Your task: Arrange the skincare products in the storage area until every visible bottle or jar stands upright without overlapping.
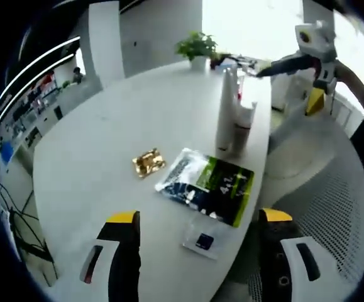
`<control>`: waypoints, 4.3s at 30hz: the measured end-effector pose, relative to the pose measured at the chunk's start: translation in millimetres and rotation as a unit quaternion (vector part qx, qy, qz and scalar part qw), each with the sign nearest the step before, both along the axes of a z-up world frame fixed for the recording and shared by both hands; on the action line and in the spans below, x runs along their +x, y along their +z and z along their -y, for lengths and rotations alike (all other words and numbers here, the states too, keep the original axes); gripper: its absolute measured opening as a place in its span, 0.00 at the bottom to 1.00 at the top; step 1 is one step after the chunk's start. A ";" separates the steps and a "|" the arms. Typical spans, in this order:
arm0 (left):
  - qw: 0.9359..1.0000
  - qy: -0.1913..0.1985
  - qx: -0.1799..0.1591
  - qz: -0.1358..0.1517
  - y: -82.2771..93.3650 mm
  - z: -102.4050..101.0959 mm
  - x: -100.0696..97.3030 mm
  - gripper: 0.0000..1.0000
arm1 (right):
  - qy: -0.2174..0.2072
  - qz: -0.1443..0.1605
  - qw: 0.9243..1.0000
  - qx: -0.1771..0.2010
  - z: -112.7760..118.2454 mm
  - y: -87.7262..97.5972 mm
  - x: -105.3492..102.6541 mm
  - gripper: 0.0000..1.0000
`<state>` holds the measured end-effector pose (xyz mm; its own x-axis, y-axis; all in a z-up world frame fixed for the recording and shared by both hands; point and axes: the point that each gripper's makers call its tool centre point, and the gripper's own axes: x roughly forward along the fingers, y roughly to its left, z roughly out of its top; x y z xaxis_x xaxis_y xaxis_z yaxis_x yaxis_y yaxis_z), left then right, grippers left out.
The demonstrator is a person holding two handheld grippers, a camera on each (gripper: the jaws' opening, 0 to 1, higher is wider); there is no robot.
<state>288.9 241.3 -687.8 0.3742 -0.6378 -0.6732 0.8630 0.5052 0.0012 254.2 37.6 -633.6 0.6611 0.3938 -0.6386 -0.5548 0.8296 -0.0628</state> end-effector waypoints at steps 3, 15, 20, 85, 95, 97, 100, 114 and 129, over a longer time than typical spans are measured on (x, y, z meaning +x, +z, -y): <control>1.000 0.010 -0.016 0.001 12.3 -3.3 -1.7 0.78 | -0.003 0.005 1.000 -0.001 -2.6 2.0 1.0 0.99; 0.999 0.018 -0.032 0.023 39.4 -21.6 -7.8 0.88 | -0.002 0.015 1.000 -0.004 -16.0 4.0 3.4 0.99; 0.999 0.011 -0.027 0.030 41.7 -29.4 -9.1 0.92 | -0.016 0.035 0.999 0.004 -17.4 12.8 7.8 0.99; 0.997 -0.053 0.047 0.019 14.0 11.1 62.0 0.97 | 0.037 -0.011 0.999 0.022 11.5 -6.7 32.7 0.87; 0.995 -0.077 0.053 0.020 6.0 19.1 79.5 0.97 | 0.032 -0.022 0.999 0.027 14.3 -12.3 31.4 0.80; 0.994 -0.086 0.058 0.024 4.8 21.4 81.4 0.95 | 0.036 -0.027 0.999 0.025 14.7 -14.2 29.9 0.79; 0.991 -0.106 0.072 0.024 1.5 24.6 82.4 0.93 | 0.038 -0.026 0.999 0.027 14.7 -14.1 29.3 0.74; 0.985 -0.146 0.084 0.031 -6.1 35.6 106.3 0.76 | 0.026 -0.029 0.998 0.042 17.5 -17.3 28.1 0.68; 0.973 -0.202 0.104 0.042 -23.2 55.4 129.4 0.65 | 0.022 -0.032 0.998 0.047 20.4 -20.5 29.8 0.66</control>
<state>418.3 185.9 -711.0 0.1810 -0.5976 -0.7811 0.9835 0.1063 0.1465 284.0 17.2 -654.2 0.6009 0.4821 -0.6376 -0.5915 0.8047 0.0510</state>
